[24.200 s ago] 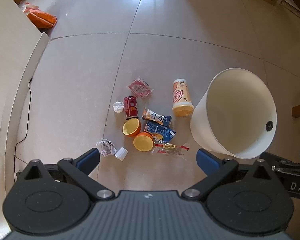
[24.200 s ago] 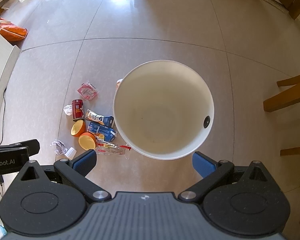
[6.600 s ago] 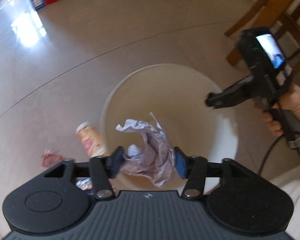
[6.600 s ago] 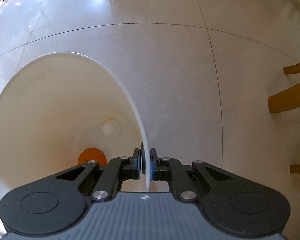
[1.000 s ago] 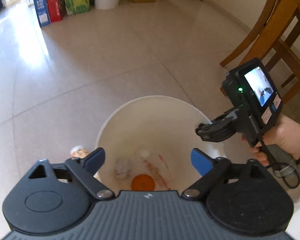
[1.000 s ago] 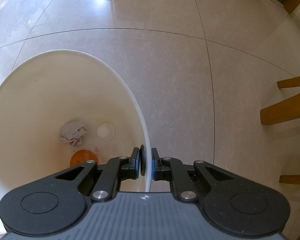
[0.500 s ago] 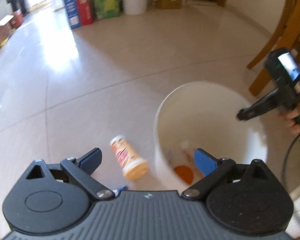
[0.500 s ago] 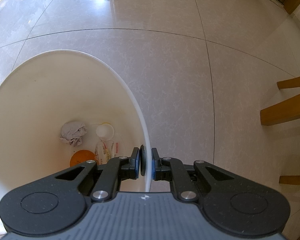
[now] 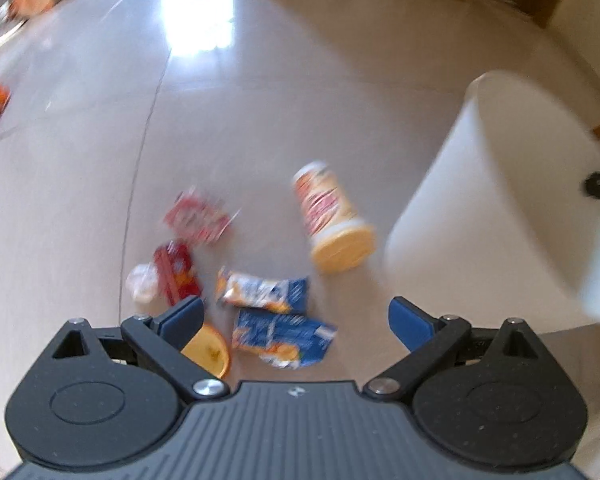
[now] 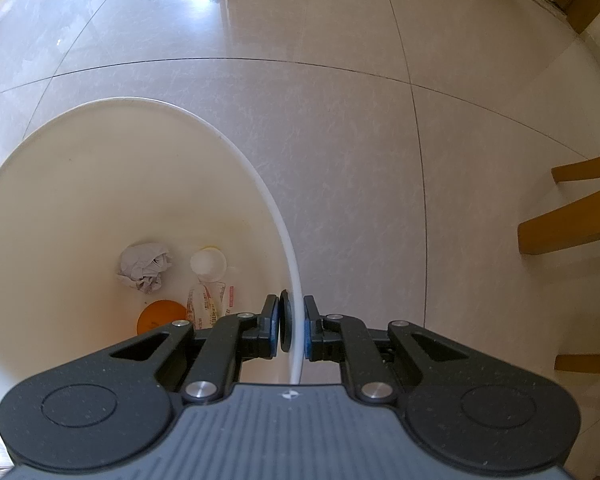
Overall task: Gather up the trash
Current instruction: 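Move the left tool to the orange peel half and grasp it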
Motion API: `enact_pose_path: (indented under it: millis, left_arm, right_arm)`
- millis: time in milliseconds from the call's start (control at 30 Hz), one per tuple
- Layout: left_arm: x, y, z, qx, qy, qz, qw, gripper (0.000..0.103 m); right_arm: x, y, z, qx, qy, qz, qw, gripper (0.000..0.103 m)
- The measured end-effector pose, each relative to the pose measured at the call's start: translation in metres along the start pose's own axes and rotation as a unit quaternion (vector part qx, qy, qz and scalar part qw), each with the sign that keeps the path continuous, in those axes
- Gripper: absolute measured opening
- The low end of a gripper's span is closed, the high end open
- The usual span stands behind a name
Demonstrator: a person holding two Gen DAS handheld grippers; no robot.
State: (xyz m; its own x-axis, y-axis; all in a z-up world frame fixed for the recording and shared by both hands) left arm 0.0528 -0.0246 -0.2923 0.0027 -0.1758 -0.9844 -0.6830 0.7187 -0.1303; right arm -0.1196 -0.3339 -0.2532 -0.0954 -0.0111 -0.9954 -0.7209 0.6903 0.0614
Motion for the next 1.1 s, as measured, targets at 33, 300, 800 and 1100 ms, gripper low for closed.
enact_pose_path:
  millis: [33,300,800,1100]
  left_arm:
    - [0.01,0.004,0.005,-0.006,-0.004,0.005,1.0,0.098]
    - [0.086,0.042,0.051,-0.059,-0.034,0.03,0.9972,0.098]
    - [0.156,0.063,0.086,-0.064,-0.03,0.035,0.9969,0.09]
    - [0.172,0.05,0.09,-0.05,-0.022,0.033,0.9979,0.082]
  right_arm:
    - [0.0,0.0,0.0,0.0,0.001,0.0,1.0,0.014]
    - [0.0,0.001,0.0,-0.001,0.004,-0.004,1.0,0.014]
    - [0.0,0.002,0.004,-0.002,0.014,-0.008,1.0,0.015]
    - [0.001,0.003,0.005,-0.002,0.019,-0.012,1.0,0.016]
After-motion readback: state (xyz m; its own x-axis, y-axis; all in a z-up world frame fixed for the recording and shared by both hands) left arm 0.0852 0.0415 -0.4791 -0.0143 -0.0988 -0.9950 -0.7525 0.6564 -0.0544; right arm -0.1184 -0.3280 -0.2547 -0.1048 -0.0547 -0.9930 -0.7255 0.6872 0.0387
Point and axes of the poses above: each gripper's, at about its wrist camera, not at the fingertips, and x roughly the way its jaws point, z to its left, y to its underside, the point moved 9 cm from there along x, roughly the way its jaws point, and after that the axes turned 15 degrees about z, right-handed, at the moved point
